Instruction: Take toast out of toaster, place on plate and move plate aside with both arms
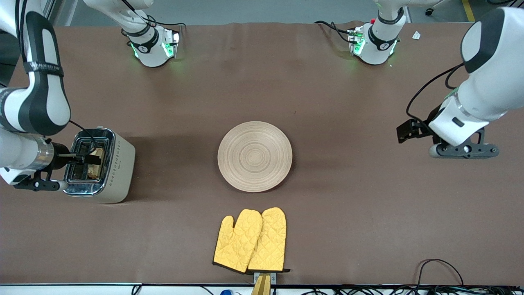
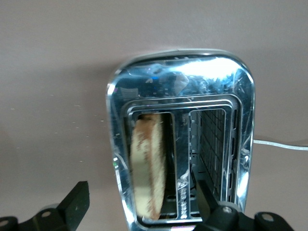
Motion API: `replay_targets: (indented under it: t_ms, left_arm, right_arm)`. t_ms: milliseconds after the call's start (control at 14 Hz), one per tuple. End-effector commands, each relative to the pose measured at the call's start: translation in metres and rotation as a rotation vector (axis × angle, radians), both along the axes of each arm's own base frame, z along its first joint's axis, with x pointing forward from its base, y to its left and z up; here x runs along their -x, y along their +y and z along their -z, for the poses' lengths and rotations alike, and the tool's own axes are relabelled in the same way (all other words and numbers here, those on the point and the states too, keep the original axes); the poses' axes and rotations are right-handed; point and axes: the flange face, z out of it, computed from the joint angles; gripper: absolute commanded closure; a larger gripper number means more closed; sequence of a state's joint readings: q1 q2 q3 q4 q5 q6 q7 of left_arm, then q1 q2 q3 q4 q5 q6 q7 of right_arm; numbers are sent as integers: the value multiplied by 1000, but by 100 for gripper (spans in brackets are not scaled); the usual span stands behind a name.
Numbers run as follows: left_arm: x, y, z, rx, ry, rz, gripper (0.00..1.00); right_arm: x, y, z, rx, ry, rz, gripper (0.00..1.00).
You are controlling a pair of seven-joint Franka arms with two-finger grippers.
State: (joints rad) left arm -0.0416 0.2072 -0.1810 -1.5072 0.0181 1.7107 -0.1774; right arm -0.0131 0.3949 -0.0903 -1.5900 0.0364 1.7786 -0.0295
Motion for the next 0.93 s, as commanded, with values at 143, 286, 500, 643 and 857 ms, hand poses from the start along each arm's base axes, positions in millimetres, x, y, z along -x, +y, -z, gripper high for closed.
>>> replay_targets:
  t_ms: [143, 286, 500, 643, 857]
  left_arm:
    - [-23, -4, 27, 28, -21, 2, 0]
    - [-28, -7, 44, 72, 10, -8, 0]
    - [-37, -8, 79, 197, 94, -55, 0]
    - [-42, -13, 95, 212, 109, -53, 0]
    - [-53, -19, 118, 291, 103, -64, 0]
  right_arm:
    - [3, -5, 20, -18, 44, 0, 41]
    - [5, -6, 26, -19, 54, 2, 61]
    - [6, -9, 23, -20, 56, 5, 82]
    - [9, -11, 17, -21, 62, 8, 91]
    - [13, -12, -22, -22, 22, 8, 95]
